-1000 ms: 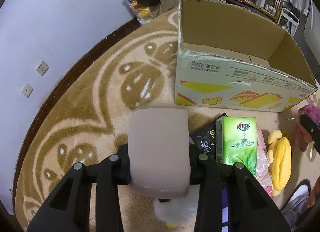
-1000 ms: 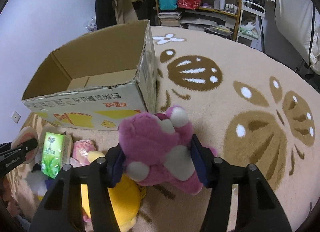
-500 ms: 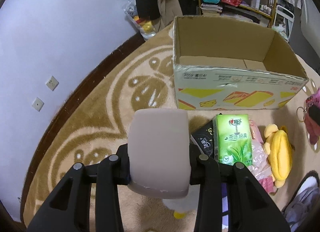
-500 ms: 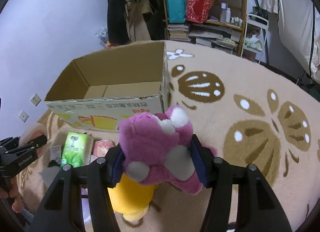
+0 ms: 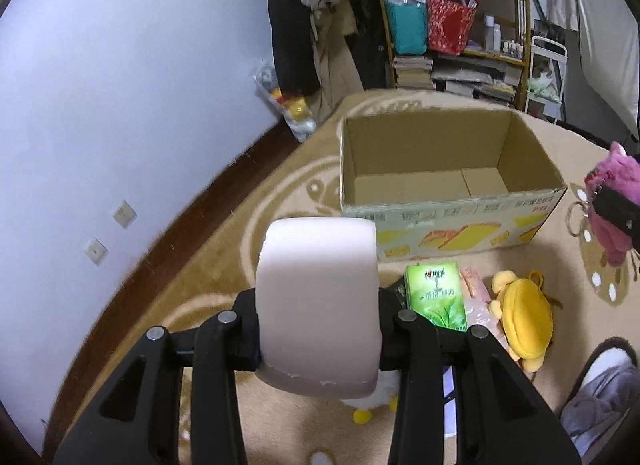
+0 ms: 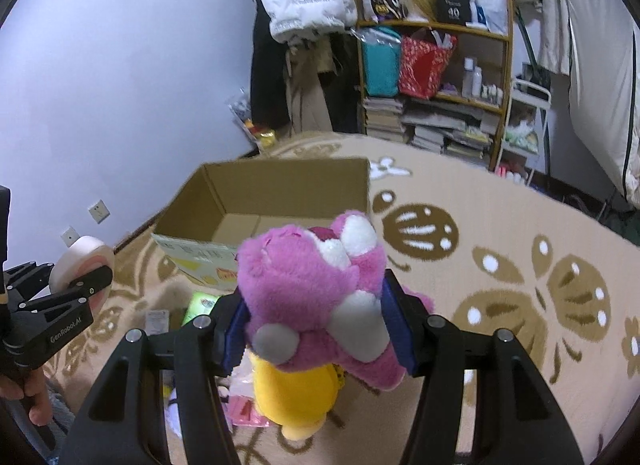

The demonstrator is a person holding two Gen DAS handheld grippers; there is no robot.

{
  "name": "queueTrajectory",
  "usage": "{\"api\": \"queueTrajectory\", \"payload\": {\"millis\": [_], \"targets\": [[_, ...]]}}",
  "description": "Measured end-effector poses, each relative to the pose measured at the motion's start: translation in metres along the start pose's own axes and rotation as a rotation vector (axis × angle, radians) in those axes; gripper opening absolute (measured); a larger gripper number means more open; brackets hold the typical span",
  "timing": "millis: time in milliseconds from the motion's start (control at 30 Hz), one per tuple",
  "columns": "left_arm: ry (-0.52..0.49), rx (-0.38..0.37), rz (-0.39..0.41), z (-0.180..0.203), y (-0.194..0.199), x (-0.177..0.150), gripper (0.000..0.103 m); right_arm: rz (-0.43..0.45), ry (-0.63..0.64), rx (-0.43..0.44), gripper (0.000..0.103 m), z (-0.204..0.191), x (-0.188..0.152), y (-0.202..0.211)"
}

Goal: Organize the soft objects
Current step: 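Carry the pink cushion and pink bear over the cardboard box with both tools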

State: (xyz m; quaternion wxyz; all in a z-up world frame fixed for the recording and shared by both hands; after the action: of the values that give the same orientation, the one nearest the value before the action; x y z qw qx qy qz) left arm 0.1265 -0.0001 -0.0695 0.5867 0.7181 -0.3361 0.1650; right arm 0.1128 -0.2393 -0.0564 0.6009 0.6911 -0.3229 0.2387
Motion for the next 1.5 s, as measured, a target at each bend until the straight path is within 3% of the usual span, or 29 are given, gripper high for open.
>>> {"api": "queueTrajectory", "payload": {"millis": [367,667,1133,1367,1500], "targets": [[0.006,-0.011,0.101,-0.007,0.024,0.042,0.037,0.080,0.038,0.048,0.062,-0.021,0.027,0.009],[0.055,-0.036,0.108,-0.007,0.014,0.073,0.037,0.100,0.055,0.065,0.063,-0.030,0.048,-0.008],[0.009,-0.055,0.108,0.016,-0.038,0.125,0.038,0.095,0.089,0.075,0.063,-0.025,0.085,-0.059],[-0.008,-0.022,0.108,0.027,-0.071,0.126,0.039,0.081,0.075,0.084,0.064,-0.017,0.088,-0.085],[0.000,-0.053,0.082,0.032,-0.090,0.124,0.039,0.050,0.057,0.089,0.064,-0.012,0.076,-0.102]]}}
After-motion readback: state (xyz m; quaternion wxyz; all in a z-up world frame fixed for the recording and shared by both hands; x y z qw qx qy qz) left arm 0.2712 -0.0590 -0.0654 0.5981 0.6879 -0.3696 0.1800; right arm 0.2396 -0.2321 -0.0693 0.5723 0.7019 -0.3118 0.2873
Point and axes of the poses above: each gripper's, at about its wrist camera, not at the fingertips, and y roughly against the way its jaws point, z to its right, x to its top, the point moved 7 cm from there along -y, roughly the way its jaws point, and after that the axes turned 3 degrees about -y, right-handed, at the moved point
